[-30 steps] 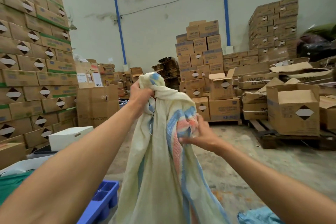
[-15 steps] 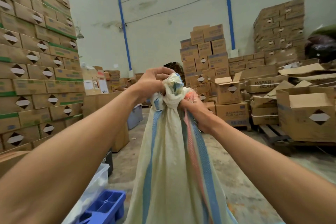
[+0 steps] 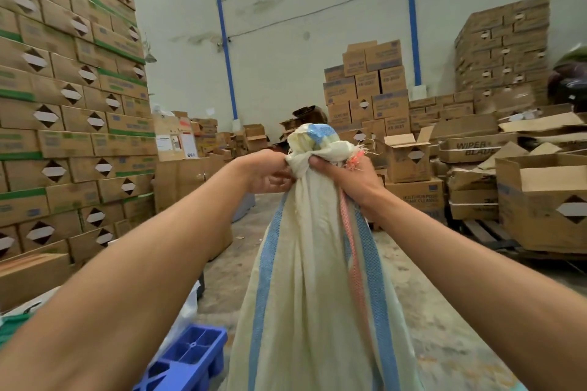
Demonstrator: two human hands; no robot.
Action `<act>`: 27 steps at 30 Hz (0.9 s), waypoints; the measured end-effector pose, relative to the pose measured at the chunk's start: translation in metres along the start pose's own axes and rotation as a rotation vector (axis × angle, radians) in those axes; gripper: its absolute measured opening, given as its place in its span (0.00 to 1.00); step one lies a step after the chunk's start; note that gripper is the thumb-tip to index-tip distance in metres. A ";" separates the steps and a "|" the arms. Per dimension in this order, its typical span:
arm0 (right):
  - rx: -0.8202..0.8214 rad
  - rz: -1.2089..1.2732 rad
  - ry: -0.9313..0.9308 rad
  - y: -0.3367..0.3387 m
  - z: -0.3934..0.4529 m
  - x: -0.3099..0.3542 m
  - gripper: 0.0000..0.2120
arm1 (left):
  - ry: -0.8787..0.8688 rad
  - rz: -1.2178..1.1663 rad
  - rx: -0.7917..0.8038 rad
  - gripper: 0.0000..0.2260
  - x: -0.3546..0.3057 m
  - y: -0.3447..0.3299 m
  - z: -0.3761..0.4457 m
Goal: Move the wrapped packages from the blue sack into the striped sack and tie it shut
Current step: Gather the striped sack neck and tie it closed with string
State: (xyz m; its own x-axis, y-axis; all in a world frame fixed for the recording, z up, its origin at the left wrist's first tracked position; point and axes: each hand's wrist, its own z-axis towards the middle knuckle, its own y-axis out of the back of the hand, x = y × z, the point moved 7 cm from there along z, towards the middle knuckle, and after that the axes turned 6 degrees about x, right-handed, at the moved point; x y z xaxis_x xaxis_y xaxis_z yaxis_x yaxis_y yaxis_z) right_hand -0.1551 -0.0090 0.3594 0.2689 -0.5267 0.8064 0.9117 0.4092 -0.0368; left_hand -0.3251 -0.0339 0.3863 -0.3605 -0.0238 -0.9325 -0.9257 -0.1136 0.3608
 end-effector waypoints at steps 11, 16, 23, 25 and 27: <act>-0.011 -0.124 -0.109 0.019 0.001 -0.004 0.20 | 0.059 0.421 -0.188 0.18 -0.037 0.044 -0.026; 0.047 -0.187 -0.061 0.008 0.001 0.010 0.16 | -0.003 1.252 -0.381 0.13 -0.076 0.044 -0.056; 0.250 0.028 -0.045 -0.012 -0.014 0.013 0.19 | 0.127 0.258 -0.015 0.04 -0.049 0.036 -0.071; 0.231 0.010 -0.003 -0.012 -0.014 0.021 0.22 | 0.101 -0.009 0.070 0.07 -0.044 0.028 -0.074; 0.230 -0.035 0.002 -0.009 -0.014 0.028 0.25 | 0.071 -0.138 0.153 0.16 -0.044 0.024 -0.076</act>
State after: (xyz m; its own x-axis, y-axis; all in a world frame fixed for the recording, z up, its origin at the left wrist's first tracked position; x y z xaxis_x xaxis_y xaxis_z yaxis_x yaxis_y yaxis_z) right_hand -0.1511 -0.0375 0.3736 0.2394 -0.5452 0.8034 0.8258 0.5495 0.1268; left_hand -0.3228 -0.1113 0.4344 -0.2254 -0.0891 -0.9702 -0.9742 0.0314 0.2234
